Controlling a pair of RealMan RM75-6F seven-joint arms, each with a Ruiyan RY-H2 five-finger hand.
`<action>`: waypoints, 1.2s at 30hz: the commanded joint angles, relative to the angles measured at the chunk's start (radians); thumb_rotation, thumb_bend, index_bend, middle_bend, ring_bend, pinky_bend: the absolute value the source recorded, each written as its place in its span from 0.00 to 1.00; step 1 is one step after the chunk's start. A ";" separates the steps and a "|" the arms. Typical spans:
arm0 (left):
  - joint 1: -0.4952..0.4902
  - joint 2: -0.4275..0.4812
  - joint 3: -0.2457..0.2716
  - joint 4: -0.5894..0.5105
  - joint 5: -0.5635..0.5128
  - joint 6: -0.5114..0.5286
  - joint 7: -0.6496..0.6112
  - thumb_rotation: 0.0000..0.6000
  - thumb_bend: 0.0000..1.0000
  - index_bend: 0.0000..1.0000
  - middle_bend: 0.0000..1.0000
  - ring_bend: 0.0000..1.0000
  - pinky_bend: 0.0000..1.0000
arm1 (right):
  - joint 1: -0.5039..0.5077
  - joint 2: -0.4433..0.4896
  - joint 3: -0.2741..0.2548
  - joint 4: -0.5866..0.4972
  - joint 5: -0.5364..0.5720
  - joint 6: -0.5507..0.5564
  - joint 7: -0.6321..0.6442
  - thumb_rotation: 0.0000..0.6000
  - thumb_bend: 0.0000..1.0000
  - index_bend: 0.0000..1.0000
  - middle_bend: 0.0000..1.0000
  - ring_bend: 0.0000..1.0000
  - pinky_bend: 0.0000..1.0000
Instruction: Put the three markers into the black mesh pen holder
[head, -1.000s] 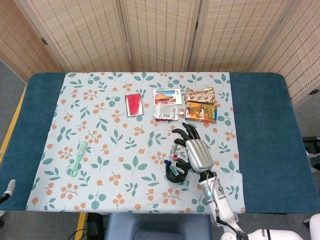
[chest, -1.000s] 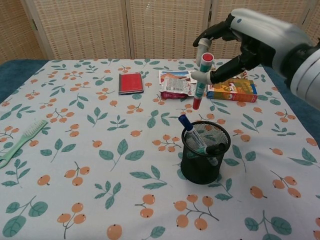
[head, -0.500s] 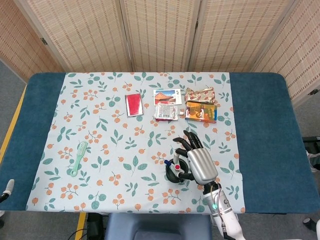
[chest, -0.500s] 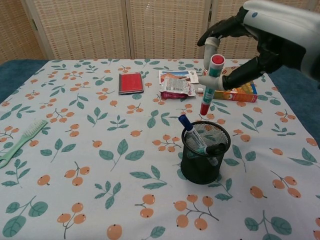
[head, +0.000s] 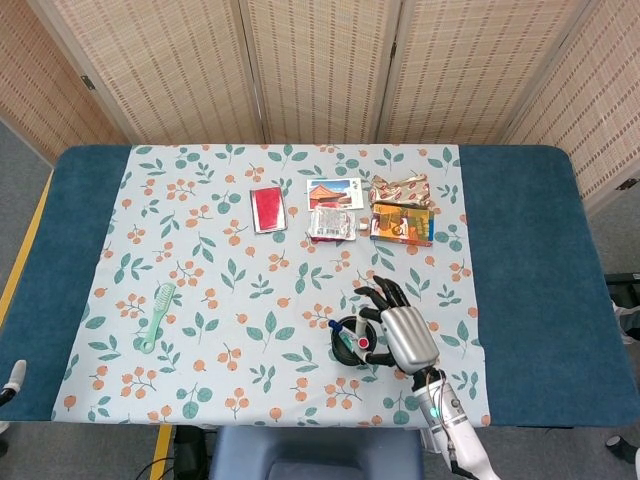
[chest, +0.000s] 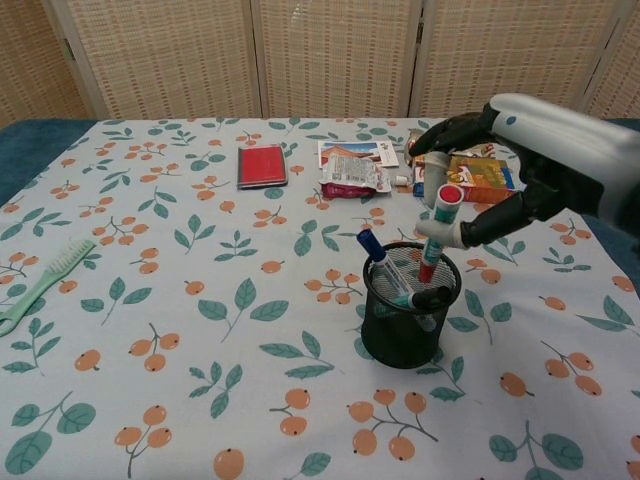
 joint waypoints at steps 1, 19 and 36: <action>0.000 0.000 0.000 0.000 0.000 -0.001 0.001 1.00 0.40 0.03 0.16 0.04 0.26 | 0.005 0.010 -0.003 0.025 0.009 -0.028 0.026 1.00 0.28 0.33 0.08 0.00 0.00; -0.001 -0.006 -0.001 -0.002 0.002 0.000 0.022 1.00 0.40 0.03 0.16 0.04 0.26 | -0.107 0.434 -0.076 -0.022 -0.323 0.066 0.165 1.00 0.21 0.00 0.00 0.00 0.00; -0.017 -0.028 0.008 -0.007 0.019 -0.028 0.076 1.00 0.40 0.04 0.16 0.04 0.26 | -0.356 0.319 -0.112 0.514 -0.355 0.381 0.213 1.00 0.23 0.00 0.00 0.00 0.00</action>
